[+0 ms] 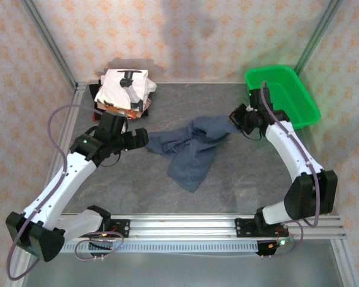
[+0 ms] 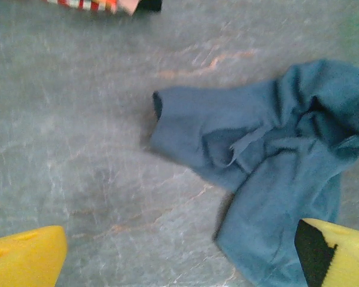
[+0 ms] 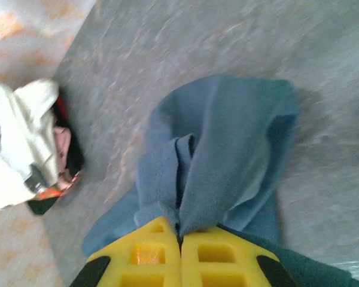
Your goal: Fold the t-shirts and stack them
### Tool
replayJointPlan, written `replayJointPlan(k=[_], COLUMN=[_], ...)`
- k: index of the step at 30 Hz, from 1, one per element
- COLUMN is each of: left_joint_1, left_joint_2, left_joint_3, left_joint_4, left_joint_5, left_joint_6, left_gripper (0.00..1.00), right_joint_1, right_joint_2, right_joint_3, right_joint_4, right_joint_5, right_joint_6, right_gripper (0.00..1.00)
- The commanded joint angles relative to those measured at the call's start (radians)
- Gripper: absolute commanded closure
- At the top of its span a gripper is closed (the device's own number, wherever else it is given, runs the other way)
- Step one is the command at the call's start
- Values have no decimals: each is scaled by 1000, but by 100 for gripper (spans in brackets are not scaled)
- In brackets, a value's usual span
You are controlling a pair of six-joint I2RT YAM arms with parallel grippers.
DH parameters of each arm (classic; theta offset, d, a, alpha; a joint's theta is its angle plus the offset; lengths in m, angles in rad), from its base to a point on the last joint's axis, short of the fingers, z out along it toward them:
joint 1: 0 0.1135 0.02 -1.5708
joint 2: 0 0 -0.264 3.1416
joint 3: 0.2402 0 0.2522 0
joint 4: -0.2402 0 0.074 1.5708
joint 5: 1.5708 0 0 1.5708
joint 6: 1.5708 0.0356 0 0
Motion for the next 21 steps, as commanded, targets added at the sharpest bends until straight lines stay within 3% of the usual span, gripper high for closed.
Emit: replayJointPlan(k=[1, 4, 6, 11, 13, 17, 21], left_joint_1=[-3, -3, -3, 0, 2, 14, 24], left_joint_2=[55, 130, 168, 253, 289, 353, 420], left_joint_3=[-50, -79, -100, -140, -150, -177, -179], left_joint_4=[23, 64, 109, 259, 308, 413, 471], left_joint_5=[48, 92, 97, 110, 106, 109, 90], left_joint_6=[-58, -73, -84, -106, -110, -120, -114], left_gripper=[4, 8, 10, 18, 21, 29, 36], right_joint_1=[-38, -66, -76, -78, -78, -64, 42], right_joint_2=[-46, -51, -38, -68, -106, -223, -332], right_joint_3=[-64, -106, -106, -120, -149, -237, -331], right_joint_4=[-24, 5, -1, -4, -15, -66, -110], right_joint_5=[111, 87, 72, -20, -71, -185, -233], right_joint_6=[-40, -52, -69, -119, -147, -189, -173], right_gripper=[100, 93, 83, 40, 31, 24, 23])
